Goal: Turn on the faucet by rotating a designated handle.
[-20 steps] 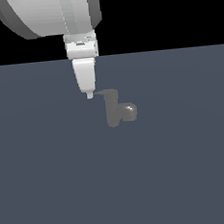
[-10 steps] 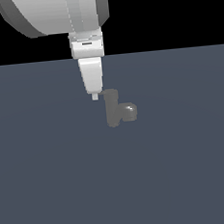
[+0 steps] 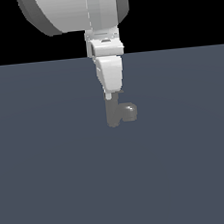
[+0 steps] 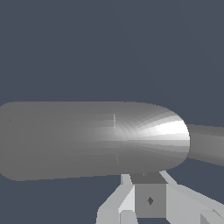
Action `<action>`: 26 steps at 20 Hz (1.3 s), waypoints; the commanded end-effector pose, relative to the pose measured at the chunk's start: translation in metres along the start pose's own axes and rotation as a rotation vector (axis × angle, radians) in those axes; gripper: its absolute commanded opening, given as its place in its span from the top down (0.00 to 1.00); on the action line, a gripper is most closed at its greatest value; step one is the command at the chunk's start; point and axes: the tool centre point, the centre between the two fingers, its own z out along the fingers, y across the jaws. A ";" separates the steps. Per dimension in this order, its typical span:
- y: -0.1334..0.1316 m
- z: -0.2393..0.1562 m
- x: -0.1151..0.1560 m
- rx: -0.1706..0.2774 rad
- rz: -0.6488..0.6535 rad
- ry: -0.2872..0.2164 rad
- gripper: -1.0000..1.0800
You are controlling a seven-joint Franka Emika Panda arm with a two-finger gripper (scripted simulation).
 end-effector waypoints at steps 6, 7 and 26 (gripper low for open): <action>-0.004 0.000 0.021 0.003 0.008 -0.003 1.00; -0.005 0.000 0.025 0.003 0.009 -0.003 1.00; -0.030 0.001 0.091 0.000 0.040 0.005 1.00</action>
